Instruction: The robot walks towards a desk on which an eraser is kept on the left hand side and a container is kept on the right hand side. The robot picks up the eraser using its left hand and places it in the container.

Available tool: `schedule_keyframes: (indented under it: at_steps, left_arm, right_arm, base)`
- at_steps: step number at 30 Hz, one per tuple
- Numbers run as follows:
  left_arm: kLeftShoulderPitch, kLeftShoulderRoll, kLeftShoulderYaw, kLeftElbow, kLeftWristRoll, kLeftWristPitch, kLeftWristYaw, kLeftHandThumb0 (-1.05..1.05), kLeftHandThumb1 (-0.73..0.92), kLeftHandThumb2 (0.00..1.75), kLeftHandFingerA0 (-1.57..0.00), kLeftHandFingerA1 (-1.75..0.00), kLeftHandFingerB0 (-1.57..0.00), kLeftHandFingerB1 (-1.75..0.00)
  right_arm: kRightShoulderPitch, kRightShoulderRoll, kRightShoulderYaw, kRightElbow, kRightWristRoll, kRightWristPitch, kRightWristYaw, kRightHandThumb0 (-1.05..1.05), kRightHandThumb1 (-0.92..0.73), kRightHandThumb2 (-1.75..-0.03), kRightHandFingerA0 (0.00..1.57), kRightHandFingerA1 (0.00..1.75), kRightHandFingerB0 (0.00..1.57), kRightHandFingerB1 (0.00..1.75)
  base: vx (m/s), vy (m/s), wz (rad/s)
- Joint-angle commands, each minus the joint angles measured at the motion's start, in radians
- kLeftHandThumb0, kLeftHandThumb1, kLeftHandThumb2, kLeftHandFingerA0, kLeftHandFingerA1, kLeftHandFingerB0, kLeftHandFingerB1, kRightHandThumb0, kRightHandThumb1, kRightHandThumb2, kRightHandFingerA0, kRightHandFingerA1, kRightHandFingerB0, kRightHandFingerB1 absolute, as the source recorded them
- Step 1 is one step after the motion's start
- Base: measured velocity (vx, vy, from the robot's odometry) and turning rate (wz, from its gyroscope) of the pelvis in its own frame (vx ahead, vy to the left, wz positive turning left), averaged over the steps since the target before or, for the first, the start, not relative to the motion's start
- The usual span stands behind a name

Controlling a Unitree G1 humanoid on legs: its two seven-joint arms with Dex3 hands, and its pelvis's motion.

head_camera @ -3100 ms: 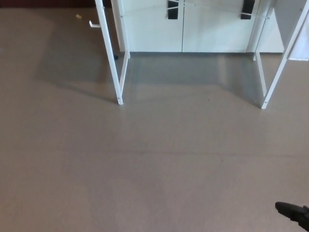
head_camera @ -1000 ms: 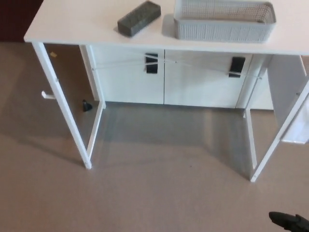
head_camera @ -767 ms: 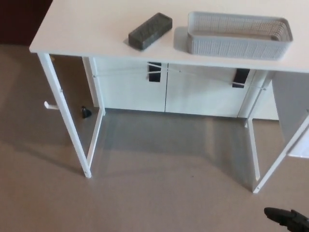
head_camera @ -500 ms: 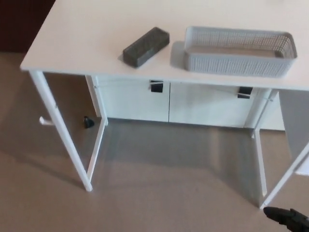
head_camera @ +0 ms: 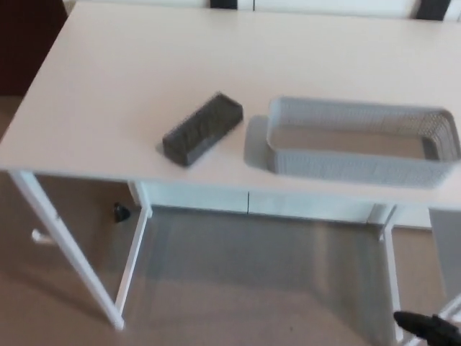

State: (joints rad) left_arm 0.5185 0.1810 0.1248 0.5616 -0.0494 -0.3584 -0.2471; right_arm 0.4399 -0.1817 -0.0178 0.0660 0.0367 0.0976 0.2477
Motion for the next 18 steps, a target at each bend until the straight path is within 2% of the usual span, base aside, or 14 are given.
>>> schedule_keyframes:
  at_steps: [1, 5, 7, 8, 9, 13, 14, 15, 18]
  left_arm:
    - [0.04, -0.015, 0.013, -0.003, -0.033, -0.042, -0.019, -0.39, 0.55, 0.57, -0.46, -0.35, -0.4, -0.33]
    - [0.073, -0.021, 0.0, 0.055, -0.003, -0.094, -0.009, -0.38, 0.56, 0.57, -0.46, -0.36, -0.38, -0.33]
    - [0.056, -0.031, 0.015, 0.115, -0.041, -0.117, -0.048, -0.36, 0.55, 0.57, -0.45, -0.36, -0.38, -0.33]
    - [0.044, -0.035, 0.022, 0.147, -0.052, -0.126, -0.059, -0.44, 0.46, 0.7, -0.39, -0.45, -0.35, -0.42]
    - [0.043, -0.033, 0.019, 0.16, -0.041, -0.131, -0.054, -0.46, 0.46, 0.71, -0.38, -0.44, -0.34, -0.42]
    - [0.025, -0.029, 0.026, 0.217, -0.046, -0.16, -0.07, -0.46, 0.46, 0.71, -0.38, -0.44, -0.34, -0.41]
    - [0.013, -0.027, 0.026, 0.246, -0.036, -0.174, -0.059, -0.37, 0.56, 0.57, -0.46, -0.36, -0.39, -0.33]
    - [0.014, -0.026, 0.024, 0.248, -0.028, -0.185, -0.053, -0.37, 0.56, 0.57, -0.46, -0.36, -0.39, -0.33]
    - [0.009, -0.033, 0.028, 0.262, -0.042, -0.205, -0.064, -0.35, 0.56, 0.57, -0.46, -0.36, -0.4, -0.33]
  right_arm:
    - [0.067, -0.002, -0.016, -0.048, 0.012, 0.061, -0.013, -0.15, -0.42, -0.87, 0.35, 0.6, 0.18, 0.53]
    - [0.207, -0.021, -0.064, -0.117, 0.036, 0.082, 0.006, -0.13, -0.43, -0.87, 0.35, 0.6, 0.17, 0.52]
    - [0.245, -0.025, -0.076, -0.14, 0.04, 0.082, 0.016, -0.15, -0.42, -0.87, 0.34, 0.6, 0.16, 0.52]
    - [0.261, -0.025, -0.082, -0.16, 0.051, 0.09, 0.024, -0.17, -0.42, -0.87, 0.35, 0.61, 0.16, 0.52]
    - [0.273, -0.032, -0.084, -0.17, 0.05, 0.083, 0.035, -0.2, -0.41, -0.87, 0.36, 0.61, 0.17, 0.52]
    - [0.278, -0.043, -0.062, -0.202, 0.021, 0.104, 0.03, -0.22, -0.4, -0.87, 0.36, 0.61, 0.17, 0.52]
    - [0.285, -0.052, -0.05, -0.226, -0.001, 0.11, 0.024, -0.22, -0.41, -0.88, 0.39, 0.62, 0.17, 0.52]
    - [0.283, -0.057, -0.046, -0.228, -0.004, 0.11, 0.025, -0.22, -0.41, -0.88, 0.38, 0.63, 0.17, 0.53]
    - [0.255, -0.069, -0.043, -0.204, -0.002, 0.12, 0.026, -0.22, -0.42, -0.88, 0.38, 0.62, 0.15, 0.52]
  base:
    - [0.57, 0.07, -0.59]
    - [0.4, 0.122, -0.05]
    - [0.31, 0.116, 0.11]
    - [0.3, 0.081, 0.1]
    - [0.23, 0.05, 0.1]
    - [0.27, -0.067, 0.12]
    - [0.29, -0.174, 0.11]
    - [0.32, -0.224, -0.69]
    - [0.29, -0.201, 0.37]
